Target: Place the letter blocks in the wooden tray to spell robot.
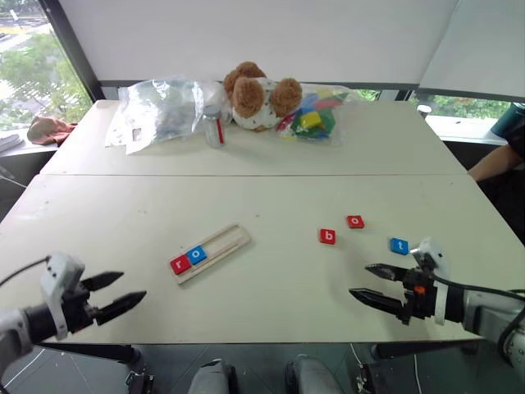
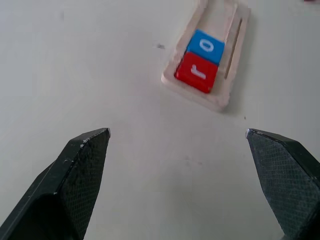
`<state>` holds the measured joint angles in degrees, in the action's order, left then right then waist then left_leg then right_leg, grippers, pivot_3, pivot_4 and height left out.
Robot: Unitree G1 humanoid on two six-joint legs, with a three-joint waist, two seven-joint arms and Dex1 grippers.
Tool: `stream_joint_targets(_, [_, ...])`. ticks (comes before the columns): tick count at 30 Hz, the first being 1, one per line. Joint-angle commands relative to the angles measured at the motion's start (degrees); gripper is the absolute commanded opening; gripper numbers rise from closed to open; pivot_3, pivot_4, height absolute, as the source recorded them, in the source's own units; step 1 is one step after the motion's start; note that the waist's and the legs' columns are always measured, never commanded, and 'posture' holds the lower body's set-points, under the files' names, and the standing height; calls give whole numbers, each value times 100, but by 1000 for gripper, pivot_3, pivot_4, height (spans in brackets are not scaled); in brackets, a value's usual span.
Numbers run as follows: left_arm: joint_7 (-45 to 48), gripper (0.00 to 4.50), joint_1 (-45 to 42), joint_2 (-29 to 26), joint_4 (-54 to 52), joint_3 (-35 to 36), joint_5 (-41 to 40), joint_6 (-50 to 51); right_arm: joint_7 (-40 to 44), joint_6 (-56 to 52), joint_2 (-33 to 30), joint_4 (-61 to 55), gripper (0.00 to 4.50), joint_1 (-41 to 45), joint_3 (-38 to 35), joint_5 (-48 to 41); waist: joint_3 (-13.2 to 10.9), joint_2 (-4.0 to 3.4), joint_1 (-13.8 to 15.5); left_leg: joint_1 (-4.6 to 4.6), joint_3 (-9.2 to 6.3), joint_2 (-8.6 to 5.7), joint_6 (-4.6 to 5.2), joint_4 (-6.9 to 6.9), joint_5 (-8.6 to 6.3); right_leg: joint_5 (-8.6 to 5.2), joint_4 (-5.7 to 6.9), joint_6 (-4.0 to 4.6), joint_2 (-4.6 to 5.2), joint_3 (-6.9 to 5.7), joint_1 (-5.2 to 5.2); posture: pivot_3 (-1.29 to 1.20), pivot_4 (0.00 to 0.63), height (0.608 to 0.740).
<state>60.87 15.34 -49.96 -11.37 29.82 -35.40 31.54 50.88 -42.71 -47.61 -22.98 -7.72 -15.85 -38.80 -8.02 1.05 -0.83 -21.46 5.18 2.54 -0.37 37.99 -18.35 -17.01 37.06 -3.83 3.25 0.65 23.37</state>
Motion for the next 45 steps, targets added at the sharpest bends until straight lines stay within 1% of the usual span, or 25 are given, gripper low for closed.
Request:
stream_joint_targets(1, [364,4500,-1005,-477,364,-436,224,-363,-66,-233,-46,-451,4472,648,381,-181,-4,-7,-3,0,-1,0,-1,0,0,0,1,0,0,-1,2,0,150,740])
stream_joint_targets(3, [505,4500,-1451,-494,489,-799,296,-464,-150,-413,24,-610,4472,1017,675,-239,-8,-15,-9,-2,-1,-1,-4,0,3,1,3,1,0,-2,5,0,150,740])
stream_joint_targets(5, [657,4500,-1703,-418,582,-1247,534,-735,-305,-618,149,-821,4472,1321,1007,-293,-10,-19,-43,-4,2,-4,-4,-8,2,2,0,0,3,-2,9,0,150,740])
stream_joint_targets(10, [665,4500,-1875,-61,919,-1890,978,-1323,-604,-734,359,-1294,4472,1411,1601,-201,-9,-17,-27,-23,10,-5,-5,-37,3,12,0,-21,4,-22,42,0,150,740])
stream_joint_targets(13, [580,4500,-1820,167,933,-1969,994,-1395,-756,-764,429,-1421,4472,1362,1691,-212,-9,-16,-4,-110,6,-2,-28,7,18,14,18,-26,2,-45,114,0,150,740])
stream_joint_targets(14, [541,4500,-1764,256,892,-1973,981,-1391,-816,-761,465,-1432,4472,1336,1688,-225,-8,-13,-1,-112,6,-3,-28,19,18,14,21,-26,2,-47,110,0,150,740])
stream_joint_targets(15, [510,4500,-1700,314,856,-1990,1004,-1414,-863,-755,489,-1435,4472,1313,1693,-227,-8,-12,-2,-111,6,-3,-6,26,7,15,20,-27,3,-49,104,0,150,740])
stream_joint_targets(17, [460,4500,-1586,385,796,-2020,1056,-1479,-912,-734,501,-1447,4472,1255,1700,-225,-7,-10,-1,-98,6,-6,3,36,4,18,20,-32,4,-50,82,0,150,740])
stream_joint_targets(22, [301,4500,-1434,489,892,-2092,1376,-1847,-976,-697,529,-1465,4472,1163,1720,-215,-5,-7,8,-93,-6,-6,4,38,5,21,24,-38,0,-61,74,0,150,740])
stream_joint_targets(32, [-70,4500,-1451,848,1381,-2367,1917,-2609,-1041,-532,640,-1369,4472,1181,1755,-97,-4,-6,22,-89,-16,-5,4,48,5,22,28,-40,-5,-73,61,0,150,740])
stream_joint_targets(35, [-163,4500,-1450,930,1501,-2480,2078,-2714,-1061,-513,665,-1362,4472,1163,1746,-60,-3,-8,22,-88,-33,-4,8,75,3,22,32,-40,-5,-85,40,0,150,740])
stream_joint_targets(39, [-251,4500,-1583,1073,1784,-2549,2065,-2745,-1099,-495,698,-1377,4472,1128,1795,-30,-2,-9,33,-59,-45,-5,17,99,-3,22,31,-41,0,-93,-8,0,150,740])
stream_joint_targets(42, [-268,3647,-1680,1132,2012,-2611,2150,-2923,-1134,-499,727,-1390,4500,1119,1797,-25,-2,-11,35,-25,-45,-8,20,101,-5,21,30,-39,9,-93,-41,0,150,740])
stream_joint_targets(43, [-267,3201,-1698,1134,2051,-2622,2156,-2952,-1153,-504,734,-1391,4500,1116,1786,-27,-2,-11,32,-6,-46,-8,20,100,-5,20,29,-37,10,-93,-60,0,150,740])
stream_joint_targets(44, [-240,3085,-1707,1131,2064,-2628,2137,-2949,-1169,-508,739,-1394,4500,1112,1775,-28,-2,-12,29,4,-47,-6,20,99,-6,18,29,-34,11,-93,-68,0,150,740])
stream_joint_targets(45, [-220,3091,-1713,1127,2073,-2633,2123,-2948,-1181,-511,742,-1396,4500,1109,1769,-29,-1,-14,27,5,-48,-6,20,99,-6,11,30,-21,12,-93,-69,0,150,740])
